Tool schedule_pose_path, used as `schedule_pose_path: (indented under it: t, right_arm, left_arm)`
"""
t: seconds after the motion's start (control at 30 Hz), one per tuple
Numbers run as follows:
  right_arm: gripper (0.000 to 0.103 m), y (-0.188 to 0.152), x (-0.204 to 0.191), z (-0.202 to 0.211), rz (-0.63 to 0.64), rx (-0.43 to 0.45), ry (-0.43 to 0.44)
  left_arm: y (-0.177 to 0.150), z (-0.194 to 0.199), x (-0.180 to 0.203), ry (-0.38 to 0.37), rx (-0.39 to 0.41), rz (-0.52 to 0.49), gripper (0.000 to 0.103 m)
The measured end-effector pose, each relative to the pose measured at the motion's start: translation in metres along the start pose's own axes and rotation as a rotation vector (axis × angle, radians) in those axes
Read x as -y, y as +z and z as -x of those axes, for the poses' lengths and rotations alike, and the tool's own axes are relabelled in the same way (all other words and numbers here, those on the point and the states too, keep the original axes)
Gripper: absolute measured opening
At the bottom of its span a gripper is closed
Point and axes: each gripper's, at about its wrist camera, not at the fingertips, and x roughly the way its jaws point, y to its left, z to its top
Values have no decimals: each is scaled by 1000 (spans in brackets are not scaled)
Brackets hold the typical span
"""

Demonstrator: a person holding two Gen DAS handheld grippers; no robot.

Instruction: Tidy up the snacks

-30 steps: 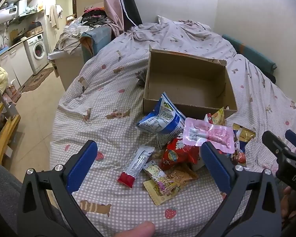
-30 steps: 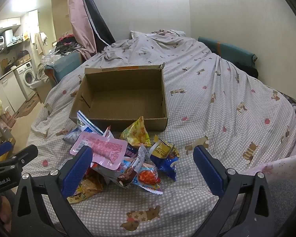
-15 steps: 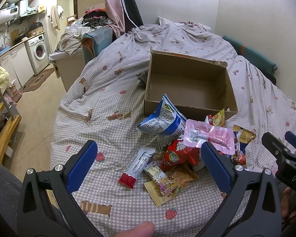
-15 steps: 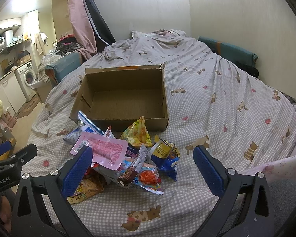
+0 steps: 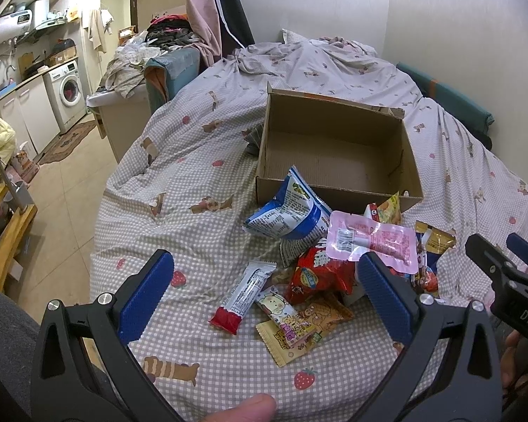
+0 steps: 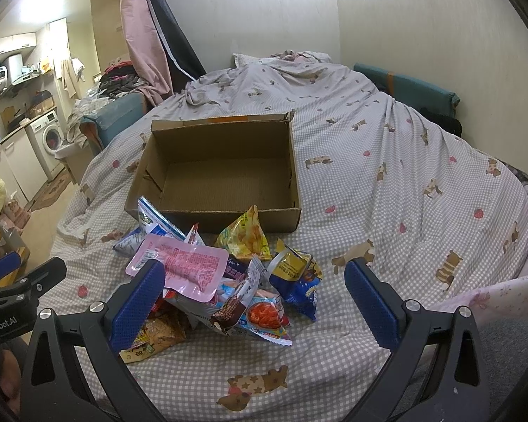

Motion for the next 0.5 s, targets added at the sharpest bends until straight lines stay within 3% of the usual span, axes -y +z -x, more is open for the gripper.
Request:
schedule_pose_path:
  t: [0.5]
  right_arm:
    - [103, 1, 1, 0, -3, 0, 2]
  left_arm:
    - [-1, 0, 1, 0, -14, 6, 103]
